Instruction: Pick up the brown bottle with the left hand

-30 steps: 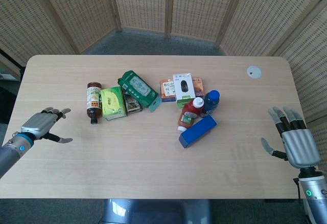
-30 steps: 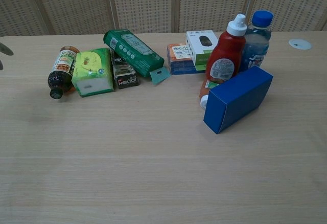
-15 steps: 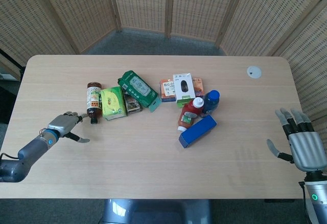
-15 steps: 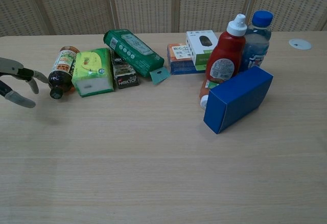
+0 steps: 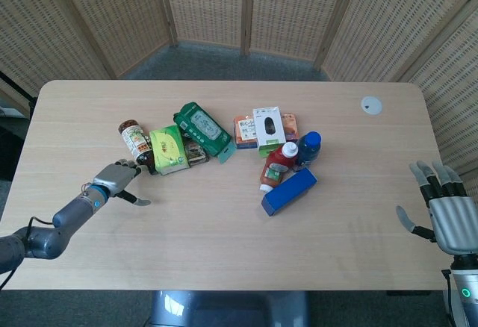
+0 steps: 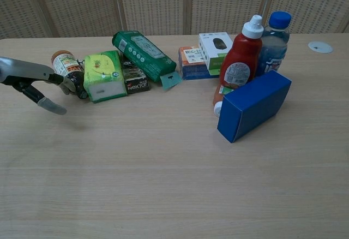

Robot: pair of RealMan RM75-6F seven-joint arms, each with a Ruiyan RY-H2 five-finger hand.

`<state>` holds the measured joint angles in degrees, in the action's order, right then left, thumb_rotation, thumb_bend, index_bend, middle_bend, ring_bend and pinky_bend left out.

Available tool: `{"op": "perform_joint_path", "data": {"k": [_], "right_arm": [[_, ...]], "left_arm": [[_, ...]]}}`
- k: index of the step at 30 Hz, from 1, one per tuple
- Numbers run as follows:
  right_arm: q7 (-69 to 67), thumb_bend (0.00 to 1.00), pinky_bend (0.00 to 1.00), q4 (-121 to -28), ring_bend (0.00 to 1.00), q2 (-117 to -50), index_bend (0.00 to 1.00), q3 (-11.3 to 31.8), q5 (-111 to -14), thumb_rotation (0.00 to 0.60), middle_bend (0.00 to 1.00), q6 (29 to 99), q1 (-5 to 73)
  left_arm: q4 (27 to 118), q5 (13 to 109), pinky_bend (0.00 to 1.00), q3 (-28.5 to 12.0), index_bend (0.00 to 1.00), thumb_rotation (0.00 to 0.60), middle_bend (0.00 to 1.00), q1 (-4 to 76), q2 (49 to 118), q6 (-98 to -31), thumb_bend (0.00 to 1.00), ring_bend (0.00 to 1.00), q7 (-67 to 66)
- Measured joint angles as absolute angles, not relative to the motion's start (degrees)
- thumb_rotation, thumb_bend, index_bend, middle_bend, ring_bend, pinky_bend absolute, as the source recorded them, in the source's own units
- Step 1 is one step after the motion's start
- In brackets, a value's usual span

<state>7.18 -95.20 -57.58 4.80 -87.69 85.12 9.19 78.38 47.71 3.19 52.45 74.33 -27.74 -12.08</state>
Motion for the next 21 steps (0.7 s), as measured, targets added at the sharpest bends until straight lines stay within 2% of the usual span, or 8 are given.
{"op": "perform_joint_path", "data": {"k": [3,21], "right_arm": [[7.0,0.39,0.0,-95.1,0.0,-57.6,0.0,4.9,-87.8,0.022,0.0,85.2,9.1],[6.2,0.39,0.0,-94.7,0.0,-57.4,0.0,5.0,-88.1,0.023,0.0,85.9,8.3]], "left_arm": [[78.2,47.6,0.0,3.0,0.0,0.239,0.01,52.8,75.0,-28.2,0.03,0.0,-12.0],[77.2,46.5,0.0,1.1,0.0,0.24,0.0,54.4,78.2,-30.2,0.03,0.0,-11.1]]}}
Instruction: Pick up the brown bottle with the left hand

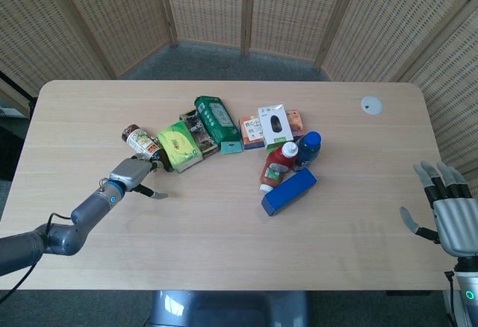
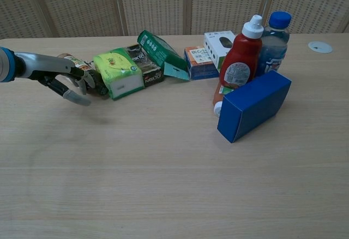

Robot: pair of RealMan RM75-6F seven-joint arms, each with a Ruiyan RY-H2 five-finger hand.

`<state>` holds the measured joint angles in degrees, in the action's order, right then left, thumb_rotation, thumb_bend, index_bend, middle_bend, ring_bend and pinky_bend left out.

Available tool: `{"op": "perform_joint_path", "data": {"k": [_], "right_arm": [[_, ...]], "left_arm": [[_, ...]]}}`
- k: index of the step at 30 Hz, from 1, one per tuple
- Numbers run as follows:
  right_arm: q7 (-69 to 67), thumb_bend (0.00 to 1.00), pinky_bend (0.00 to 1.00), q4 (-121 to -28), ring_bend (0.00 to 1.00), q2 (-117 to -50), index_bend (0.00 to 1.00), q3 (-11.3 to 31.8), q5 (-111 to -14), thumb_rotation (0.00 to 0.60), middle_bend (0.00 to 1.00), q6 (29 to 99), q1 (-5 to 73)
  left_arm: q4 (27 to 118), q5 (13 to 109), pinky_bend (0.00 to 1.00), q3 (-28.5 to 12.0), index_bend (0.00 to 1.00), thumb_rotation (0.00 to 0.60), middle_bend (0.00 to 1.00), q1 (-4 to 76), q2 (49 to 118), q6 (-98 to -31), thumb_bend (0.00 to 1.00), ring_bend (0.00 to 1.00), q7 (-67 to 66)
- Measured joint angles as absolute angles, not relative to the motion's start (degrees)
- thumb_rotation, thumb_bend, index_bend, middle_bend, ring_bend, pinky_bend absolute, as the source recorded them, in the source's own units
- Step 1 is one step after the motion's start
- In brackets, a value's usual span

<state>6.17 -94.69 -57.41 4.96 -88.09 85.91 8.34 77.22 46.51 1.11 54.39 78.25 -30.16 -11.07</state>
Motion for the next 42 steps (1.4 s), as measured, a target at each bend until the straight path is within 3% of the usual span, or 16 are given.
{"op": "perform_joint_path", "data": {"k": [9,16,20,28,42], "right_arm": [[5.5,0.39,0.0,-94.2,0.0,-57.6,0.0,4.9,-88.2,0.025,0.0,86.1,8.0],[5.8,0.39,0.0,-94.4,0.0,-57.8,0.0,5.2,-88.9,0.021,0.0,85.6,8.7],[6.0,0.39,0.0,-94.5,0.0,-58.1,0.0,5.2,-88.9,0.028,0.0,85.2,8.9],[6.2,0.39,0.0,-94.8,0.0,-57.4,0.0,5.3,-88.5,0.025,0.0,85.3,8.6],[6.6,0.39,0.0,-95.5,0.0,-56.8,0.0,5.5,-87.5,0.023,0.0,85.1,8.3]], "left_arm": [[82.4,53.6,0.0,1.4,0.0,0.259,0.0,52.0,74.1,-32.6,0.03,0.0,-9.4],[84.3,64.5,0.0,1.6,0.0,0.398,0.0,46.8,68.8,-39.6,0.04,0.0,-4.4],[83.2,67.2,0.0,1.5,0.0,0.442,0.0,45.1,67.2,-40.2,0.03,0.0,-1.9],[77.5,67.2,0.0,1.5,0.0,0.522,0.0,45.5,70.7,-38.6,0.03,0.0,-4.8],[66.9,66.2,0.0,-0.5,0.0,0.555,0.0,47.3,78.4,-36.6,0.03,0.0,-8.4]]}}
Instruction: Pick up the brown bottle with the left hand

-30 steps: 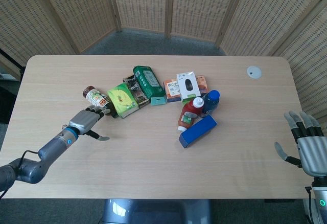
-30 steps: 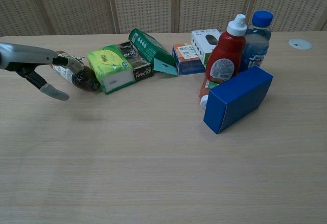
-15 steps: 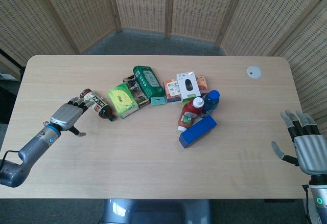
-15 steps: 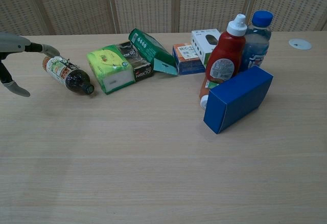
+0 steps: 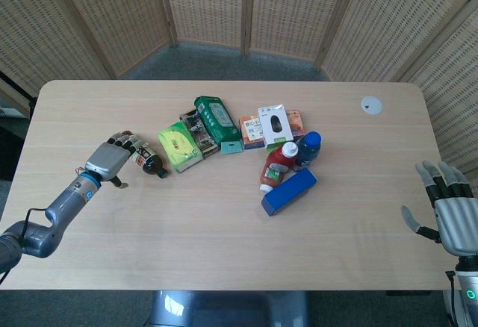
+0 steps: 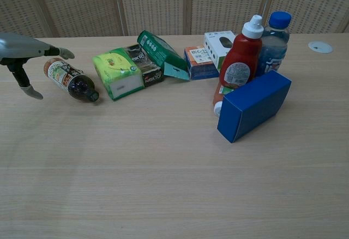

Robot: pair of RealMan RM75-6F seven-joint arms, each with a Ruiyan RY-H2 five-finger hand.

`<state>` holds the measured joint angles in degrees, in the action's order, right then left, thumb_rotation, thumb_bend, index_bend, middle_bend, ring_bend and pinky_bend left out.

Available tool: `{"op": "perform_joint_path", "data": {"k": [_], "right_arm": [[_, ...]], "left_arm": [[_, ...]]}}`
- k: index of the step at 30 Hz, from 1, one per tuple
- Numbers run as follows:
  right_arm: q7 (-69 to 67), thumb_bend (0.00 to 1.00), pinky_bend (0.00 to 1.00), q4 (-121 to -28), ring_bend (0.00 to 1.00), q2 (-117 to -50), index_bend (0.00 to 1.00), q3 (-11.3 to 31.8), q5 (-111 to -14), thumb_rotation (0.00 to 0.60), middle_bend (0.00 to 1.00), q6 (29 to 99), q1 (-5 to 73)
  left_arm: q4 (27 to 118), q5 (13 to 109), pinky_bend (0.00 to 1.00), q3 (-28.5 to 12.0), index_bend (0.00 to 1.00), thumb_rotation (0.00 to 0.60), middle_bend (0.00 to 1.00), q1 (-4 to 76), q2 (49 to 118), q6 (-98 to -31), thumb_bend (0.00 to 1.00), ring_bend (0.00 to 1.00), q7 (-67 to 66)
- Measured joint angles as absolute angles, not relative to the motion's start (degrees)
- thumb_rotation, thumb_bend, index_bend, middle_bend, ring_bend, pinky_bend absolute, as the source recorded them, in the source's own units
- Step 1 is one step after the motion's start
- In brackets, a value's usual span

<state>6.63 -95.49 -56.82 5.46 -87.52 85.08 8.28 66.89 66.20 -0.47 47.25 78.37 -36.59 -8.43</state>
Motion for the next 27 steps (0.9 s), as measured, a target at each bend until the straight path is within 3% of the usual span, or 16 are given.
{"op": "perform_joint_path", "data": {"k": [8,15,18,20,22,27], "right_arm": [[6.5,0.39,0.0,-96.0,0.0,-56.3,0.0,5.4,-87.2,0.023,0.0,85.1,8.0],[6.1,0.39,0.0,-96.2,0.0,-55.8,0.0,5.3,-87.0,0.022,0.0,85.8,7.2],[6.0,0.39,0.0,-96.3,0.0,-55.6,0.0,5.2,-86.9,0.026,0.0,86.1,6.9],[5.9,0.39,0.0,-96.3,0.0,-55.5,0.0,5.2,-86.9,0.026,0.0,86.3,6.7],[5.9,0.39,0.0,-96.4,0.0,-55.4,0.0,5.2,-86.8,0.023,0.0,86.4,6.5],[5.7,0.39,0.0,-96.5,0.0,-55.1,0.0,5.3,-86.7,0.023,0.0,86.7,6.2]], "left_arm": [[59.4,65.1,0.0,-1.3,0.0,0.599,0.0,48.4,84.0,-33.9,0.03,0.0,-9.2],[53.6,63.9,0.0,-2.2,0.01,0.6,0.0,49.6,88.5,-31.4,0.04,0.0,-10.1],[51.4,63.2,0.0,-2.6,0.08,0.6,0.01,50.1,90.5,-30.7,0.08,0.0,-10.8],[50.0,62.8,0.01,-2.8,0.18,0.6,0.08,50.5,91.8,-30.2,0.13,0.03,-11.6],[48.7,62.3,0.07,-2.9,0.27,0.6,0.15,50.8,93.0,-29.8,0.16,0.09,-12.5],[46.6,61.1,0.39,-3.0,0.44,0.6,0.34,51.3,95.4,-28.6,0.21,0.32,-14.6]]}}
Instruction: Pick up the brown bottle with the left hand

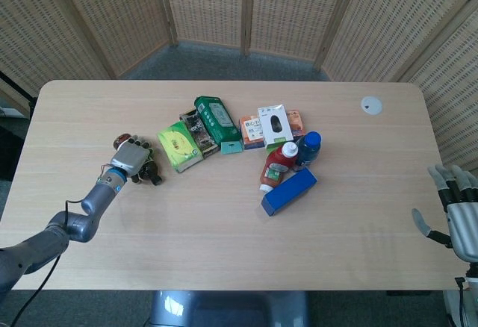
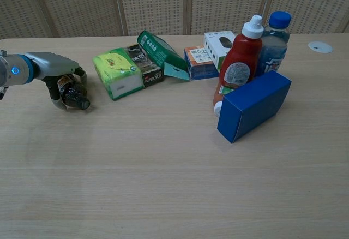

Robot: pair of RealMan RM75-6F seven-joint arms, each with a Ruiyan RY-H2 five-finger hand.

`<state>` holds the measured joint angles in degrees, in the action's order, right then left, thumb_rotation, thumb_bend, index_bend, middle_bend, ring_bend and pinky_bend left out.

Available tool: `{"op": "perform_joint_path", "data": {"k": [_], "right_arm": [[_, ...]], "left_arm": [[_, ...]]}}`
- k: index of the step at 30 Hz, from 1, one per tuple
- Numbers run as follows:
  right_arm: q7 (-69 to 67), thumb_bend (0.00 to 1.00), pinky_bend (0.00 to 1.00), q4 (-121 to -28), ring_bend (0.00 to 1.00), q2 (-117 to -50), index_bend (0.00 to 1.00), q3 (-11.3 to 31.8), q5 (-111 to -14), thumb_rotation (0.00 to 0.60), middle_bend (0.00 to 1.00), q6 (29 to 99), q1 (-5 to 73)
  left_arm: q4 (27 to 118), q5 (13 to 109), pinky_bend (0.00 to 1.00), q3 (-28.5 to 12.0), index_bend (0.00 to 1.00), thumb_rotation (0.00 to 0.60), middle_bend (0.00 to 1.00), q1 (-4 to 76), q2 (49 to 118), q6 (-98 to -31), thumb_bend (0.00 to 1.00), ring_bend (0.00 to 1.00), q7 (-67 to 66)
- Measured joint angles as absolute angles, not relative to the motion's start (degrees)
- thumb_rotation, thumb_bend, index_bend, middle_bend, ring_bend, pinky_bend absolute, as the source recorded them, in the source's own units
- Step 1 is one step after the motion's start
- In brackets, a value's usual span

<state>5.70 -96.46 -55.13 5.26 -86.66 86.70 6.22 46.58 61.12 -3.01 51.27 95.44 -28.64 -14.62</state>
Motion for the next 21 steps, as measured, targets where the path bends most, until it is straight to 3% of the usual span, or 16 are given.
{"op": "perform_joint_path", "data": {"k": [2,11,21], "right_arm": [[5.6,0.38,0.0,-96.5,0.0,-55.1,0.0,5.3,-86.7,0.023,0.0,86.7,6.2],[5.2,0.38,0.0,-96.3,0.0,-55.3,0.0,5.4,-86.8,0.025,0.0,86.6,6.3],[4.6,0.38,0.0,-95.2,0.0,-56.5,0.0,5.5,-87.3,0.024,0.0,85.2,7.4]], "left_arm": [[46.3,61.1,0.54,-3.1,0.52,0.6,0.45,51.3,96.0,-29.0,0.23,0.45,-15.0],[47.6,63.2,0.85,-4.6,0.81,0.6,0.76,50.0,95.9,-33.9,0.29,0.77,-12.3],[57.6,65.3,0.9,-7.4,0.84,0.6,0.8,47.7,88.9,-38.8,0.28,0.81,-5.6]]}}
